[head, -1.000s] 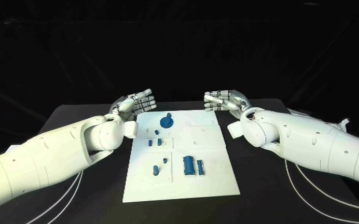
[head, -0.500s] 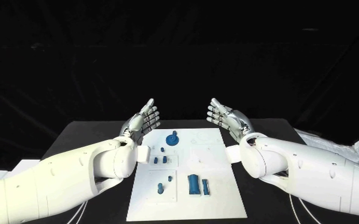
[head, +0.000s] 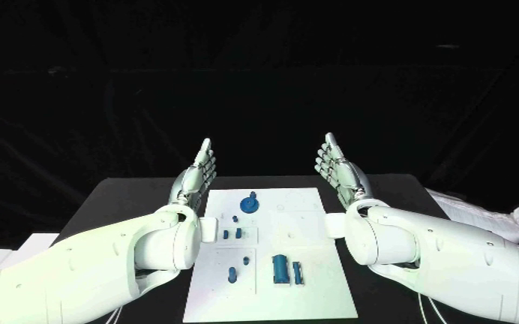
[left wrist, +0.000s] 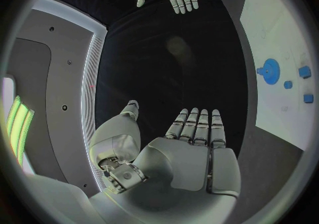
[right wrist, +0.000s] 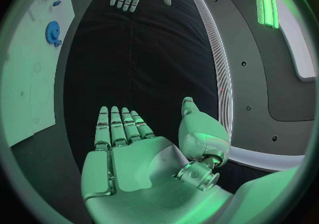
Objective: Assemble the parts on the task board
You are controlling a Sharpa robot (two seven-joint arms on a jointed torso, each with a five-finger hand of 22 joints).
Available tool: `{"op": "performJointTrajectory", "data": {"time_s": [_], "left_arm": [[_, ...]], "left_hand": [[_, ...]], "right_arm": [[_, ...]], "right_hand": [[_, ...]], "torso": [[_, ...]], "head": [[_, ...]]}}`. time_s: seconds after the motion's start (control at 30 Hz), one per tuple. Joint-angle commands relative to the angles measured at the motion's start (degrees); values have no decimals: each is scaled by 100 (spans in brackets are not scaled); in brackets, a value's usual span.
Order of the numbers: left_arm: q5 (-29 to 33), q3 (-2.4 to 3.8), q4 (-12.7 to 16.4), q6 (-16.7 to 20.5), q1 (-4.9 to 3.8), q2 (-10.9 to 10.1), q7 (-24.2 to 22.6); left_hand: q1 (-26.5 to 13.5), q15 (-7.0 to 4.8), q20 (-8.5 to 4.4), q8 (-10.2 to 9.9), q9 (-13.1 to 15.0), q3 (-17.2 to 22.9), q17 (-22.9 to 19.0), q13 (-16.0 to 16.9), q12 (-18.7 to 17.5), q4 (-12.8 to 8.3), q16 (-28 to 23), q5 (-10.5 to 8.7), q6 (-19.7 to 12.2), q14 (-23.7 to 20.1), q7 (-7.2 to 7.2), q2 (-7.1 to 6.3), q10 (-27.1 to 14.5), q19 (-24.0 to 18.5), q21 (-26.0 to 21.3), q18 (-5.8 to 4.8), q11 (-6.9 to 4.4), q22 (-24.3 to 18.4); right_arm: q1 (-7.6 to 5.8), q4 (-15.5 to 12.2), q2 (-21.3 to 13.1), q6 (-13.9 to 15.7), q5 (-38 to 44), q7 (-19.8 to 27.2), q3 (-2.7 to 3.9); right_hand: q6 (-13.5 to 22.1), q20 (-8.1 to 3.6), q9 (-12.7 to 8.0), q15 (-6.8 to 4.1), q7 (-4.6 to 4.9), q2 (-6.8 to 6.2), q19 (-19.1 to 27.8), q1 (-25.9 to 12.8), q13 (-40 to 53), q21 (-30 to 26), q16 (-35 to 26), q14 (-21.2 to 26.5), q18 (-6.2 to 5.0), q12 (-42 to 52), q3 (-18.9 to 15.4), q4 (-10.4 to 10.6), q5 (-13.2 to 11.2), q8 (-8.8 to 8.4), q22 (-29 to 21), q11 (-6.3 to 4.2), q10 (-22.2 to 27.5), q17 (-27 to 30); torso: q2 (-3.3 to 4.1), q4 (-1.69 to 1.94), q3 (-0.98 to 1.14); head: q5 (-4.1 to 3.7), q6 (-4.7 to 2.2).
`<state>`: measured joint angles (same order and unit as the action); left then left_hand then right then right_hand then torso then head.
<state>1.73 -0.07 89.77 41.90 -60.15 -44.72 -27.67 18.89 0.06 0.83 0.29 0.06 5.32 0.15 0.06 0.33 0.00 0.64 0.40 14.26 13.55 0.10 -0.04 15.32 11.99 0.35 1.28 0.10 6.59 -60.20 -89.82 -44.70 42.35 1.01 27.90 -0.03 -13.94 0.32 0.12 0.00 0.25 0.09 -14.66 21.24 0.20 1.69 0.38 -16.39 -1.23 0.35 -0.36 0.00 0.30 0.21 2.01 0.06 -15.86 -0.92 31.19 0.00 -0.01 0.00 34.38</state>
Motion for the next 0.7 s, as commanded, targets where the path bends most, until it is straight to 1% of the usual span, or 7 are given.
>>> {"op": "performJointTrajectory", "data": {"time_s": [0.03,0.1,0.13,0.6,0.63,0.67,0.7], "left_arm": [[-173,7,18,222,-1,3,-212],[-173,7,18,222,-1,3,-212],[-173,7,18,222,-1,3,-212],[-173,7,18,222,-1,3,-212],[-173,7,18,222,-1,3,-212],[-173,7,18,222,-1,3,-212],[-173,7,18,222,-1,3,-212]], "left_hand": [[-602,-6,-83,-29,-6,-532,-15,-6,-33,0,-64,-40,-456,-433,-10,4,-488,-382,-35,-128,-10,-210],[-702,-6,-83,-29,-6,-532,-15,-6,-33,0,-64,-40,-530,-503,-10,4,-572,-449,-35,-128,-10,-245],[-768,-6,-83,-29,-6,-532,-15,-6,-33,0,-64,-40,-583,-552,-10,4,-624,-489,-35,-128,-10,-659],[-1243,-6,-83,-29,-6,-532,-15,-6,-33,0,-64,-40,-935,-888,-10,4,-1009,-777,-35,-128,-10,-659],[-1391,-6,-83,-29,-6,-532,-15,-6,-33,0,-64,-40,-1426,-1355,-10,4,-1125,-1199,-35,-128,-10,-659],[-1457,-6,-83,-29,-6,-532,-15,-6,-33,0,-64,-40,-1426,-1355,-10,4,-1532,-1199,-35,-128,-10,-659],[-1889,-6,-83,-29,-6,-532,-15,-6,-33,0,-64,-40,-1426,-1355,-10,4,-1532,-1199,-35,-128,-10,-659]], "right_arm": [[4,-13,1,177,-101,189,3],[4,-13,1,177,-101,189,3],[4,-13,1,177,-101,189,3],[4,-13,1,177,-101,189,3],[4,-13,1,177,-101,189,3],[4,-13,1,177,-101,189,3],[4,-13,1,177,-101,189,3]], "right_hand": [[447,-32,-12,0,-25,-9,465,-681,-20,-169,-38,529,123,-35,36,0,-30,-21,-201,-6,511,92],[520,-32,-12,0,-25,-9,548,-792,-20,-169,-38,616,123,-35,36,0,-30,-21,-201,-6,594,92],[568,-32,-12,0,-25,-9,594,-866,-20,-169,-38,672,123,-35,36,0,-30,-21,-201,-6,650,92],[916,-32,-12,0,-25,-9,963,-1401,-20,-169,-38,1085,123,-35,36,0,-30,-21,-201,-6,1037,92],[934,-32,-12,0,-25,-9,983,-1433,-20,-169,-38,1117,123,-35,36,0,-30,-21,-201,-6,1076,92],[944,-32,-12,0,-25,-9,993,-1439,-20,-169,-38,1117,123,-35,36,0,-30,-21,-201,-6,1083,92],[973,-32,-12,0,-25,-9,1015,-1478,-20,-169,-38,1141,123,-35,36,0,-30,-21,-201,-6,1106,92]], "torso": [[-1,0,1],[-1,0,1],[-1,0,1],[-1,0,1],[-1,0,1],[-1,0,1],[-1,0,1]], "head": [[0,0],[0,0],[0,0],[0,0],[0,0],[0,0],[0,0]]}}
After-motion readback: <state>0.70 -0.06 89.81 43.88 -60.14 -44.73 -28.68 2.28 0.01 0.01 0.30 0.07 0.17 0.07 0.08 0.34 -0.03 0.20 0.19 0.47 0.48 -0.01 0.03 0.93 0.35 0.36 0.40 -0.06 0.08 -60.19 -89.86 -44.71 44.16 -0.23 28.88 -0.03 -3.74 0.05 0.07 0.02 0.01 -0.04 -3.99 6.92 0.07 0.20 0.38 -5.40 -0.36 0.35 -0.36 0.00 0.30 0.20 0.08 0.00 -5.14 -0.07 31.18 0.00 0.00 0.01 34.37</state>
